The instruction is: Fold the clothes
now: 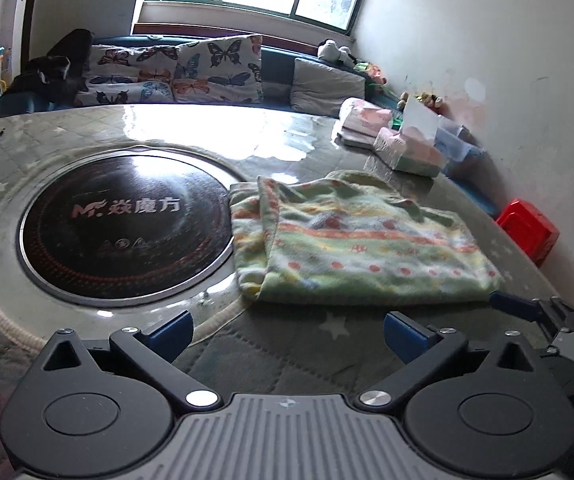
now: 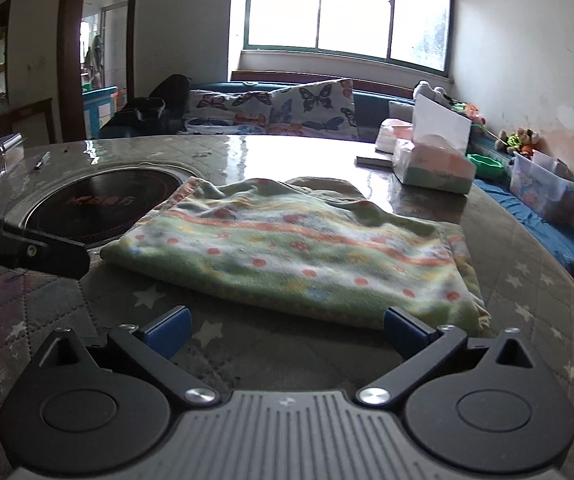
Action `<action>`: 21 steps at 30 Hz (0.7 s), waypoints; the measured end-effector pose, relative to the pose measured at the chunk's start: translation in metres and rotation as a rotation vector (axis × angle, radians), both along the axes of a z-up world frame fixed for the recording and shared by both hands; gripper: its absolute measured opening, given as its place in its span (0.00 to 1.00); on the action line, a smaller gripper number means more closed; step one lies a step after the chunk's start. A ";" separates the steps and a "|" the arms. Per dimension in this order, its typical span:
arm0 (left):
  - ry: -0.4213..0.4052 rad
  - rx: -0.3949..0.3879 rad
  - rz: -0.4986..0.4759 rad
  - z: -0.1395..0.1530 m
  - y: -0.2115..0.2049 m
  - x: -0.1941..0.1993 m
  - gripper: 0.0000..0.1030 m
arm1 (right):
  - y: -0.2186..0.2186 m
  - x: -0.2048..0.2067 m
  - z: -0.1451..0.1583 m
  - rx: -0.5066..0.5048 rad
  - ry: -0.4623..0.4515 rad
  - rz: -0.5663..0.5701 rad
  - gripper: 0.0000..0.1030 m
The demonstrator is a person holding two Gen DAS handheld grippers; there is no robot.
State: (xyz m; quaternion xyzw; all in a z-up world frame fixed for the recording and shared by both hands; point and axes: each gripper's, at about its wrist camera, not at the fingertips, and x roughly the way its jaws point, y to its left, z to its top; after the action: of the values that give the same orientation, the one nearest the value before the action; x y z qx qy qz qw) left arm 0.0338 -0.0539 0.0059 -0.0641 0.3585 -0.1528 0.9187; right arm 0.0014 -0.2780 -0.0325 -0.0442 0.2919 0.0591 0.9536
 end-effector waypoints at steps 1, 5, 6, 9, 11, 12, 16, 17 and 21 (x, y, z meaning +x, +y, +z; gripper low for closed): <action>-0.002 0.009 0.003 -0.001 0.000 -0.002 1.00 | 0.000 -0.001 0.000 0.000 0.000 -0.004 1.00; -0.019 0.037 0.006 -0.001 0.000 -0.009 1.00 | -0.001 -0.004 0.000 0.001 0.001 -0.018 1.00; -0.023 0.043 0.006 -0.001 -0.001 -0.011 1.00 | -0.001 -0.004 -0.001 0.001 0.001 -0.021 1.00; -0.032 0.058 0.001 0.000 -0.003 -0.014 1.00 | -0.002 -0.007 -0.001 0.002 0.001 -0.032 1.00; -0.035 0.064 -0.001 0.001 -0.004 -0.016 1.00 | -0.002 -0.008 -0.001 0.002 0.001 -0.039 1.00; -0.037 0.065 -0.001 0.001 -0.005 -0.017 1.00 | -0.002 -0.009 -0.001 0.003 0.001 -0.042 1.00; -0.038 0.072 0.002 0.000 -0.007 -0.020 1.00 | -0.003 -0.011 -0.001 0.005 0.001 -0.051 1.00; -0.037 0.074 0.001 0.000 -0.008 -0.020 1.00 | -0.003 -0.011 -0.001 0.005 0.001 -0.051 1.00; -0.037 0.080 0.000 0.000 -0.010 -0.022 1.00 | -0.003 -0.012 -0.001 0.008 0.001 -0.053 1.00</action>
State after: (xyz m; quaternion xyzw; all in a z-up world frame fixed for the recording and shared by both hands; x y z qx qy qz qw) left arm 0.0119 -0.0640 0.0056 -0.0247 0.3472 -0.1397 0.9270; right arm -0.0109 -0.2807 -0.0331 -0.0324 0.2932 0.0349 0.9549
